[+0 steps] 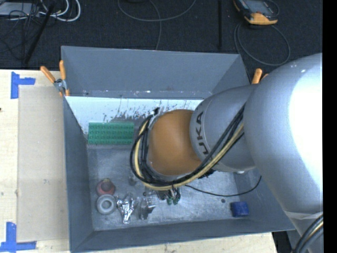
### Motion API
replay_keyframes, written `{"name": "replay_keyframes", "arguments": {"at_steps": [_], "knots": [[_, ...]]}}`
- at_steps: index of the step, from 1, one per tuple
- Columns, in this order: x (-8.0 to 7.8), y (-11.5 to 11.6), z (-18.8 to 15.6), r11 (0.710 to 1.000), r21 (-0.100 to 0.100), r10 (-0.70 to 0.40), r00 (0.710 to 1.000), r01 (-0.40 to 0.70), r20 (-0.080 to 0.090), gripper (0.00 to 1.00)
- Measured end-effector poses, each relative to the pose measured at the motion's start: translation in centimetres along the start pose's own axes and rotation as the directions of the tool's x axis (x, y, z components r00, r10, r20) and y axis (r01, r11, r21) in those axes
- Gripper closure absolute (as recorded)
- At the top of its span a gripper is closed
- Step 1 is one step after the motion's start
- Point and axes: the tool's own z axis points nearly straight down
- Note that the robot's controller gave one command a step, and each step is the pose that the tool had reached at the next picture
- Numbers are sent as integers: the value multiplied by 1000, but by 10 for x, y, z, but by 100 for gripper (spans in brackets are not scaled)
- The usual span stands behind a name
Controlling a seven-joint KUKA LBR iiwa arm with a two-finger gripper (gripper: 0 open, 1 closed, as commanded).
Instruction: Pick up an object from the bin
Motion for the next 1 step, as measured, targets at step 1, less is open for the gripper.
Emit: {"name": "replay_keyframes", "arguments": {"at_steps": [1], "knots": [[-2,63,1,984,0,-177,984,177,0,0]]}}
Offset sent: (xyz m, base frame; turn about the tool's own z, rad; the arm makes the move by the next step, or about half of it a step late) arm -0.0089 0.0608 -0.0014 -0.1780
